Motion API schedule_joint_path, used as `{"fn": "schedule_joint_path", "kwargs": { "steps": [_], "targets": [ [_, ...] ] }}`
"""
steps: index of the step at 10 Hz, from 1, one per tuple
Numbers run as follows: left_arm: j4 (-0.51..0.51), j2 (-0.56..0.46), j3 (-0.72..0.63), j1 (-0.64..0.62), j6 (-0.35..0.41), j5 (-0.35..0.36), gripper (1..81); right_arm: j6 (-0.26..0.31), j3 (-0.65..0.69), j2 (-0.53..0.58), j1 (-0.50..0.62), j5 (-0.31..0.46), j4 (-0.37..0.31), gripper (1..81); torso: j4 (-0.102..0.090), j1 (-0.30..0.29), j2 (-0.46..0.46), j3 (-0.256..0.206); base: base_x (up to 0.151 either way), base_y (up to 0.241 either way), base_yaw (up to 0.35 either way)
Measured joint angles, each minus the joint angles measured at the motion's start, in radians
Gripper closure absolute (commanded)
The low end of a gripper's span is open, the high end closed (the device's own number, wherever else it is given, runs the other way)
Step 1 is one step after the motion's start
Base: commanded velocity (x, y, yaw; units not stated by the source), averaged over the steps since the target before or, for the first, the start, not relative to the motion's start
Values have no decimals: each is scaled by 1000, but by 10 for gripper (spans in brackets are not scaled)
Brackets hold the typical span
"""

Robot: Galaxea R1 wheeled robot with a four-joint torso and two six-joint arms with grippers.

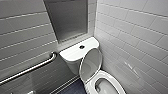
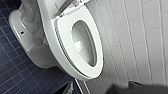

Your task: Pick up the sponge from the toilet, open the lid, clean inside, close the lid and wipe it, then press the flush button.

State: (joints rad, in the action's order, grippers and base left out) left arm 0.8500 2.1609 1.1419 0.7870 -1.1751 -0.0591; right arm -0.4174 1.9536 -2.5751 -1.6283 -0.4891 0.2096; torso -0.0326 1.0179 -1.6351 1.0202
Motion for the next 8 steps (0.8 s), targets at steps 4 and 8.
{"fn": "schedule_joint_path", "kwargs": {
  "steps": [4, 8],
  "targets": [
    [177, -39, -114, 251, 19, -313, 10, -1, -38, 24, -2, -9, 8, 811, 0, 0, 0, -1, 0, 0, 0],
    [247, -27, -34, 495, 22, -294, 10, -48, -86, 63, -27, -119, 5, 811, 0, 0, 0, -2, 0, 0, 0]
  ]
}}
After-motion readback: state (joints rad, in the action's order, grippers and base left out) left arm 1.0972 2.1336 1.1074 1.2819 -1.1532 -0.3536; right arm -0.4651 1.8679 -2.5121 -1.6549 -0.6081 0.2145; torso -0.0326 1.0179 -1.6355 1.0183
